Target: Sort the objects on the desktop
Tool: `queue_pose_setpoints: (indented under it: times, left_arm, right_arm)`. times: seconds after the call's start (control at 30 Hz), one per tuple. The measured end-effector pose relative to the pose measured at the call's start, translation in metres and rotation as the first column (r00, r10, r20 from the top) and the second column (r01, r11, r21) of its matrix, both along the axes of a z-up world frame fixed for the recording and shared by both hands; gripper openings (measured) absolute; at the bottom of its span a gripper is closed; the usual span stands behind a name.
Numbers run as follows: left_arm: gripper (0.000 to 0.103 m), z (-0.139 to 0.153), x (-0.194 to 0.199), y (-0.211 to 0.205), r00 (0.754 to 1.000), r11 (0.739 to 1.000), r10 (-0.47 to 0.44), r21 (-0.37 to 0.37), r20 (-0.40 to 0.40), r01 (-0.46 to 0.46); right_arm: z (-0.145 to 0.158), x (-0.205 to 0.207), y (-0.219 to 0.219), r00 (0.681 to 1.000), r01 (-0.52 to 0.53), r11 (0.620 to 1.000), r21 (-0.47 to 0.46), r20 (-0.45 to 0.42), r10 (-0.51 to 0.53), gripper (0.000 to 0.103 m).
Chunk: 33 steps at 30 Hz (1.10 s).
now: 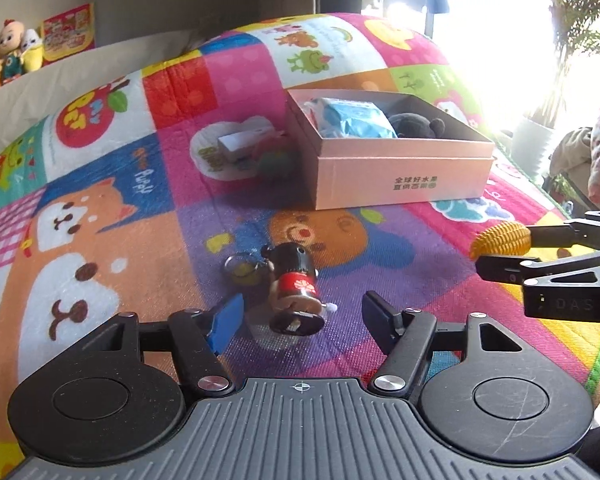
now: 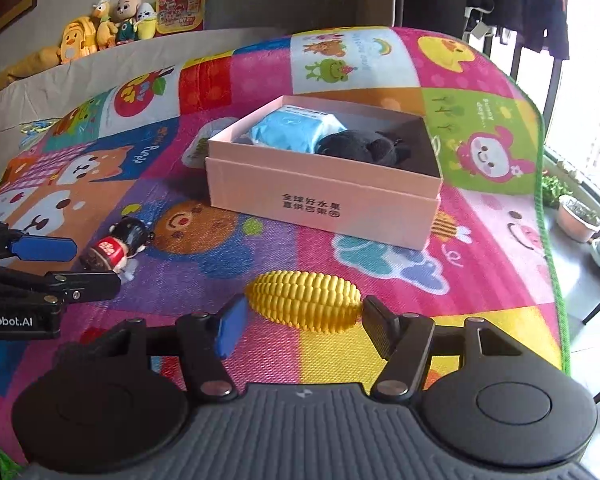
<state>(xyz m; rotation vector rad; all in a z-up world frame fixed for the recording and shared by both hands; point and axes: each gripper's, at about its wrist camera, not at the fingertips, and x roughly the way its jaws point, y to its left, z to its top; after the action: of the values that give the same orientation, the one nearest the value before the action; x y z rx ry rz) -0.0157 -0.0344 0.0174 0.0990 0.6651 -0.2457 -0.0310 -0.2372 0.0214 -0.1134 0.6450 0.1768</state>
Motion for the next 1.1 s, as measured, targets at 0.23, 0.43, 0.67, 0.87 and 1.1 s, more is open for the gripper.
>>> queue_pose_setpoints:
  times: [0.23, 0.43, 0.67, 0.87, 1.1]
  left_arm:
    - [0.080, 0.001, 0.005, 0.021, 0.999, 0.992, 0.042, 0.120, 0.021, -0.044]
    - [0.086, 0.009, 0.007, 0.046, 0.992, 0.987, 0.121, 0.104, 0.023, -0.123]
    - [0.085, 0.003, 0.019, 0.033, 0.987, 0.979, 0.034, -0.192, -0.154, -0.064]
    - [0.087, -0.001, 0.032, 0.005, 0.992, 0.983, -0.006, -0.183, -0.128, -0.018]
    - [0.087, 0.001, 0.059, -0.003, 0.993, 0.981, 0.032, -0.184, -0.113, -0.053]
  right_arm:
    - [-0.011, -0.001, -0.019, 1.000, 0.027, 0.998, 0.048, -0.010, -0.027, 0.063]
    - [-0.019, 0.000, -0.024, 1.000, 0.024, 0.996, 0.085, 0.003, -0.024, 0.063]
    - [-0.020, -0.003, -0.022, 1.000, 0.005, 0.996, 0.090, 0.011, -0.006, 0.072]
    - [-0.021, -0.005, -0.019, 1.000, -0.006, 0.998, 0.068, 0.024, 0.005, 0.076]
    - [-0.021, -0.006, -0.021, 1.000, -0.007, 0.997, 0.078, 0.025, 0.005, 0.077]
